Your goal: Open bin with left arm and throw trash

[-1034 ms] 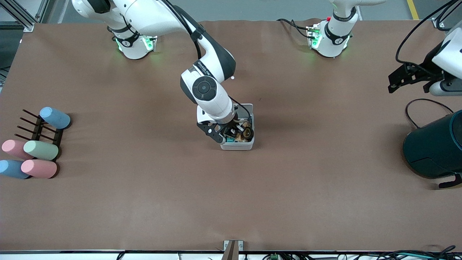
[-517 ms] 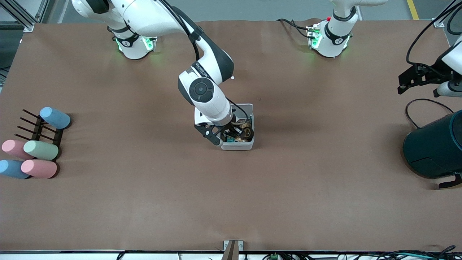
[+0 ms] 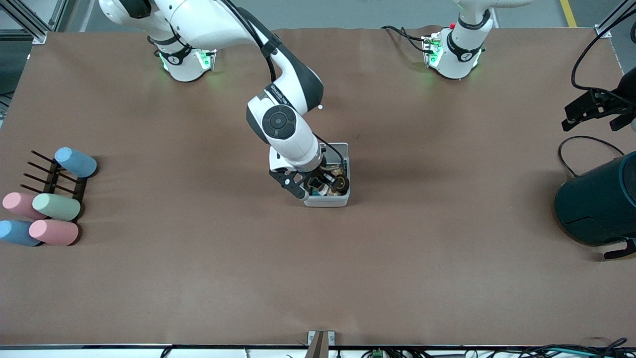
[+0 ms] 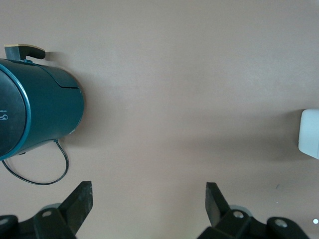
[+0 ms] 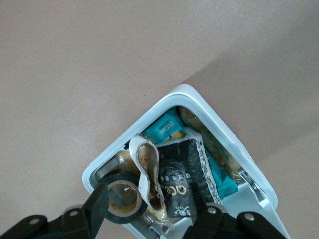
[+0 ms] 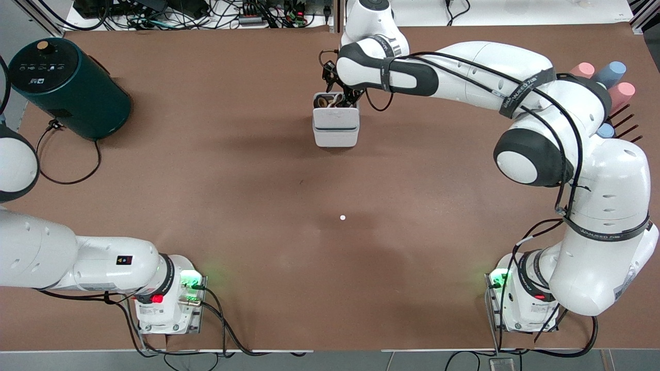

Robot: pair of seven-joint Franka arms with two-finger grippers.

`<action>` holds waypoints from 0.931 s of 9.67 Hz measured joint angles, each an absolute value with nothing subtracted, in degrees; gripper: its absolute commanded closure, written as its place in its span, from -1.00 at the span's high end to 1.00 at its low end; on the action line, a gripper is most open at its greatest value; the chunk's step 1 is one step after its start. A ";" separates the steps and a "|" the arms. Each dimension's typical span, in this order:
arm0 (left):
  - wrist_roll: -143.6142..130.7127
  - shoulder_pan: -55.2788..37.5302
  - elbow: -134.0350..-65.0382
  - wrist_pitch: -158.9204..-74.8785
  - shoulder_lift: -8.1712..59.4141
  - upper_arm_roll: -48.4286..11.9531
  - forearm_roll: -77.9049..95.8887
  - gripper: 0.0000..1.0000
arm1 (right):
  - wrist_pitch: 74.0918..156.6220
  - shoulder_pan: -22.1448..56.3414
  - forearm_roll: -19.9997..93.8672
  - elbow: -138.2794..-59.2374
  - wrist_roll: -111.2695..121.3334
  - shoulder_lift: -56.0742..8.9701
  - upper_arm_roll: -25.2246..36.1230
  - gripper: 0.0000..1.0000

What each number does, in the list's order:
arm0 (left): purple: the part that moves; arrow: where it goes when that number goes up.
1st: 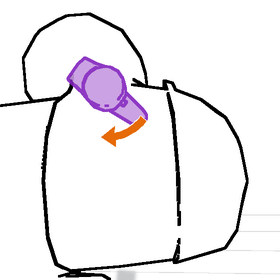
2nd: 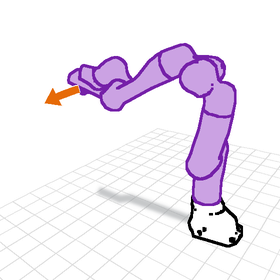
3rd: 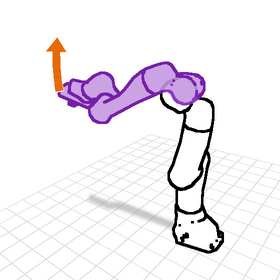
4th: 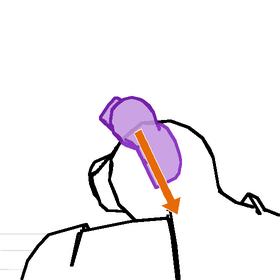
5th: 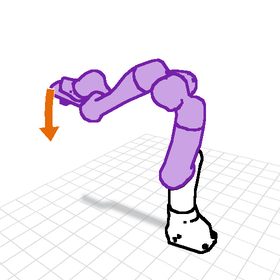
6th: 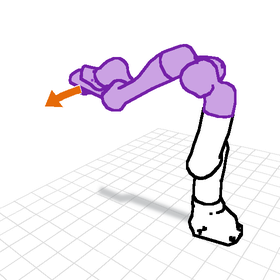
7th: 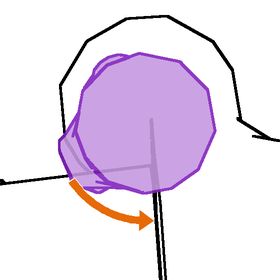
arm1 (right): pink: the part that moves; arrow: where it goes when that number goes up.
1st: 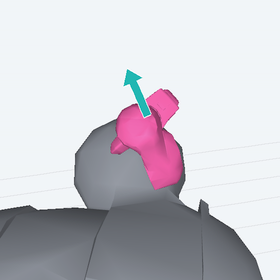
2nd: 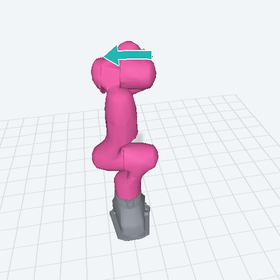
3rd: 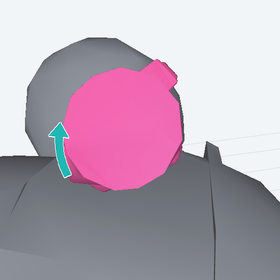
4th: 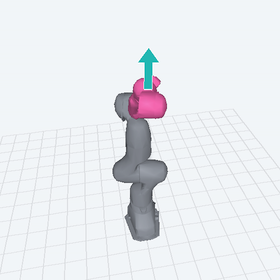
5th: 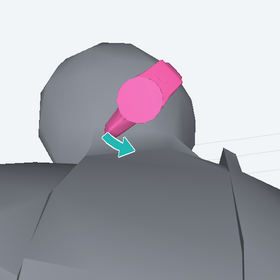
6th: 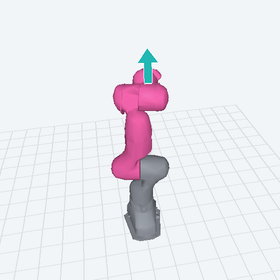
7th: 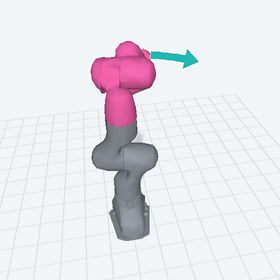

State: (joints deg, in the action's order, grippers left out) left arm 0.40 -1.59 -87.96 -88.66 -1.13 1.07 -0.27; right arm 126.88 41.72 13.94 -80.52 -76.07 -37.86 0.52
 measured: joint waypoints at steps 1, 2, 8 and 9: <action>0.31 -1.56 -87.96 -88.65 -1.10 1.07 -0.27 1.00 | 126.20 41.27 13.92 -79.92 -76.06 -37.58 1.58 0.59; 0.30 -1.54 -87.95 -88.65 -1.09 1.08 -0.27 1.00 | 122.77 39.86 13.91 -78.77 -76.04 -35.91 2.96 0.59; 0.30 -1.43 -87.91 -88.65 -1.02 1.12 -0.27 1.00 | 81.07 17.04 11.92 -77.52 -43.68 -10.79 4.23 0.69; 0.30 -1.45 -87.91 -88.65 -1.00 1.11 -0.27 1.00 | 77.04 13.73 10.04 -77.92 -35.03 -7.99 4.25 0.71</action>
